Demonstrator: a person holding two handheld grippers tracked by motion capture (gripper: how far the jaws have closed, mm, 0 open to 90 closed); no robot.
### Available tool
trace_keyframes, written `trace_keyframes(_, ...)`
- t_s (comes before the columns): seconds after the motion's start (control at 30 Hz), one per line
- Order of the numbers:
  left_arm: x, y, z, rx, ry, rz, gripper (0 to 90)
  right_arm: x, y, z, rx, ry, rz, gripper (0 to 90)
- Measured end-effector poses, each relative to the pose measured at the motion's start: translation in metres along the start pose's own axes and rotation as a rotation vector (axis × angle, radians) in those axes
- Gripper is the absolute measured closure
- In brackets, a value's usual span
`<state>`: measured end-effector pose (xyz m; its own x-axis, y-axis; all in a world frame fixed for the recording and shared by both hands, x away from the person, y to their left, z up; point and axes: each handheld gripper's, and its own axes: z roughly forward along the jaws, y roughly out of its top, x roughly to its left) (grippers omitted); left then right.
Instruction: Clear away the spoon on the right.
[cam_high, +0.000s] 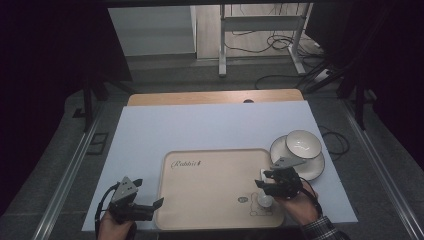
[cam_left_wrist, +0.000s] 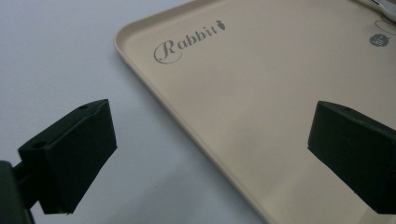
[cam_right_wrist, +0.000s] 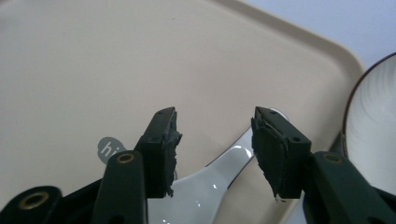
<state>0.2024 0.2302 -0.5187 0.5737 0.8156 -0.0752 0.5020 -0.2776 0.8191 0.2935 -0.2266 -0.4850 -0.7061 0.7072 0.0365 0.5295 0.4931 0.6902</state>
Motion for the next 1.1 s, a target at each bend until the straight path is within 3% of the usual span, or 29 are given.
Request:
trace_keyframes(0.5,0.0,0.0,0.0,0.001,0.0,0.0,0.8,-0.003,-0.003,-0.017,-0.043,-0.027,0.016,31.0)
trace_keyframes(1.1,0.0,0.0,0.0,0.001,0.0,-0.002,0.8,-0.003,-0.015,-0.035,-0.083,-0.059,0.006,18.0)
